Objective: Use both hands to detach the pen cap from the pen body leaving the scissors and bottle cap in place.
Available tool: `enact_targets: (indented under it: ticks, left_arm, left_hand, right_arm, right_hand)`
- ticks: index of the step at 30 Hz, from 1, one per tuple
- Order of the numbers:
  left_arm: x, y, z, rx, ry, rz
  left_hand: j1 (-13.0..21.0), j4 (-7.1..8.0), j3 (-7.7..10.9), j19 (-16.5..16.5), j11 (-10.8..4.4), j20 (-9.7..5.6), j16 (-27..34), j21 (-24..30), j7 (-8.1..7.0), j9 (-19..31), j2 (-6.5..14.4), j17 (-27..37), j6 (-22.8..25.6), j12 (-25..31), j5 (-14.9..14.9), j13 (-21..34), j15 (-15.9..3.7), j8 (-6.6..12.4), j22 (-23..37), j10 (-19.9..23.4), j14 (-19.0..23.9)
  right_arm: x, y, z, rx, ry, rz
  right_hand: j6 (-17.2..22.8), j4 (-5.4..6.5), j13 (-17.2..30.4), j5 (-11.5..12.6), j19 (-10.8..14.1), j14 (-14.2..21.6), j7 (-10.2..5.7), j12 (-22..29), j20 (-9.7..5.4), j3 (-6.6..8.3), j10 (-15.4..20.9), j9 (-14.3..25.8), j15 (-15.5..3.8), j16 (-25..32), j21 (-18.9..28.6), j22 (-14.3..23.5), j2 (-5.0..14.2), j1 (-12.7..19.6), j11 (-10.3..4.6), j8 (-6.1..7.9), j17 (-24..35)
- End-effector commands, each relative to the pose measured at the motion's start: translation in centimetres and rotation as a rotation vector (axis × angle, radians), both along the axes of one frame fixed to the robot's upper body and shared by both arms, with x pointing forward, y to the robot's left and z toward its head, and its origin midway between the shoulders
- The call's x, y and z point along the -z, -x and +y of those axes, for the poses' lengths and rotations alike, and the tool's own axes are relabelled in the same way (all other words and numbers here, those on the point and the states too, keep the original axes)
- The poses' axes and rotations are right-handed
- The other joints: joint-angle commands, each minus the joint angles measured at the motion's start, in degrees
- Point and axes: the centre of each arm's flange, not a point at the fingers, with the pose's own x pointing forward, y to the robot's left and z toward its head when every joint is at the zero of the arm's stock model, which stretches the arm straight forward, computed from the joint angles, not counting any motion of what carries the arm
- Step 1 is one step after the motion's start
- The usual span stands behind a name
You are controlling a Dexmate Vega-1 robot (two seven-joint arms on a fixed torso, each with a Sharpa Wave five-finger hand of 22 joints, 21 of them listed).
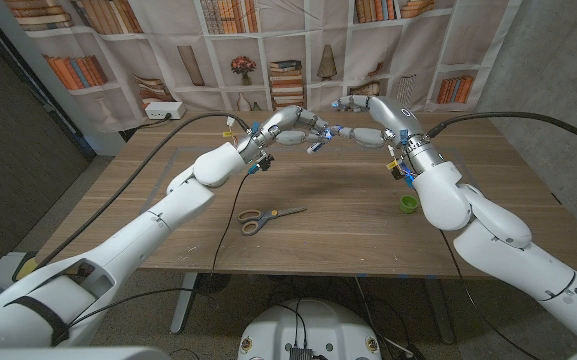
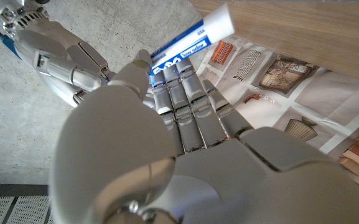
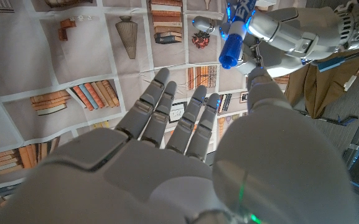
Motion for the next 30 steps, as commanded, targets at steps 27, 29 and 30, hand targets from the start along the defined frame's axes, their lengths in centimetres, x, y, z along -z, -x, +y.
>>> enact_targets:
  ticks: [27,29,30]
  left_arm:
    - [0.0,0.63,0.03,0.017,0.032,-0.02]
    - [-0.02,0.61,-0.02,0.018,0.032,-0.019]
    - [-0.03,0.6,-0.04,0.018,0.031,-0.019]
  left_hand:
    - [0.65,0.7,1.15,-0.35,-6.55,-1.97,0.17,-0.16,-0.77,1.86,0.45,0.18,1.59,0.04,0.11,1.12,-4.88,0.4,0.13,7.33,2.54]
    - [0.67,0.68,1.16,-0.36,-6.56,-2.02,0.16,-0.16,-0.75,1.84,0.42,0.18,1.6,-0.01,0.1,1.18,-4.89,0.4,0.13,7.23,2.53]
    - [0.63,0.73,1.19,-0.36,-6.6,-2.0,0.13,-0.16,-0.75,1.83,0.48,0.16,1.58,0.02,0.11,1.21,-4.83,0.39,0.13,7.33,2.48]
  right_arm:
    - [0.68,-0.38,0.82,0.043,0.018,-0.002]
    - [0.69,-0.42,0.77,0.045,0.014,-0.005]
    - [0.7,-0.45,0.74,0.044,0.012,-0.004]
  right_hand:
    - [4.17,0.13,0.19,1.12,3.38,6.74,-0.21,0.41,-4.35,0.05,4.56,0.4,-6.47,1.0,0.89,0.26,1.52,2.36,-0.16,0.91,0.28]
    - [4.37,0.15,0.19,1.12,3.59,7.2,-0.21,0.4,-4.42,0.06,4.85,0.41,-6.87,1.03,0.92,0.27,1.63,2.47,-0.16,0.92,0.31]
    - [4.51,0.17,0.19,1.12,3.79,7.5,-0.2,0.41,-4.47,0.04,5.03,0.42,-6.94,1.08,0.98,0.27,1.66,2.49,-0.16,0.94,0.33]
